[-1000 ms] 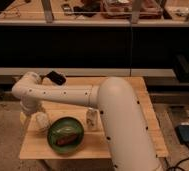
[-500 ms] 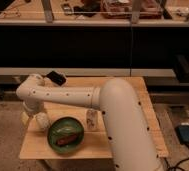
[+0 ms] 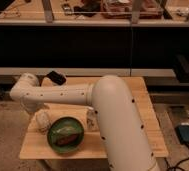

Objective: Place the white sponge in the ceramic bowl

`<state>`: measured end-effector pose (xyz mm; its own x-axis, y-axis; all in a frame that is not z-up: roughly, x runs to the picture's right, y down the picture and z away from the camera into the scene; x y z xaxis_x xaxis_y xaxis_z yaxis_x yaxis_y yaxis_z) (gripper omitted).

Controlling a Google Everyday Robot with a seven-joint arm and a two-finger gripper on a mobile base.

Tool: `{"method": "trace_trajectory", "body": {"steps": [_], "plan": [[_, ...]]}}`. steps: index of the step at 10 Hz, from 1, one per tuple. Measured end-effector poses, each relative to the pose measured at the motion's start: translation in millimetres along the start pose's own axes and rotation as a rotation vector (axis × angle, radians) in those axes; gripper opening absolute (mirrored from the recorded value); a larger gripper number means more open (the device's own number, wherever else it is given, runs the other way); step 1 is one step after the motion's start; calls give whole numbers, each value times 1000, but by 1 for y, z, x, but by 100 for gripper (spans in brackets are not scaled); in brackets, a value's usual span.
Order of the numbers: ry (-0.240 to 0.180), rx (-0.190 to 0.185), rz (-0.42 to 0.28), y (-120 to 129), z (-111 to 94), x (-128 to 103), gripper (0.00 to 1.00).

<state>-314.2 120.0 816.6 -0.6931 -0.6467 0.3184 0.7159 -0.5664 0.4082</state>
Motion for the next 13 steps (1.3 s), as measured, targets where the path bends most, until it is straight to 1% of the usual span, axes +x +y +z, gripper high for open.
{"method": "trace_trajectory", "body": {"steps": [1,2,4,6,7,8,10,12,13], "plan": [[-4,-32,4,3,1,1,70],[0,-37,16,1,3,3,70],[2,21,59,-12,18,-3,70],[-6,60,93,-12,31,-12,70],[-18,66,110,-5,40,-20,70],[-24,64,113,-3,44,-23,70],[-20,71,114,0,51,-22,70],[-12,90,123,0,56,-20,70],[-12,101,126,-1,59,-19,66]]}}
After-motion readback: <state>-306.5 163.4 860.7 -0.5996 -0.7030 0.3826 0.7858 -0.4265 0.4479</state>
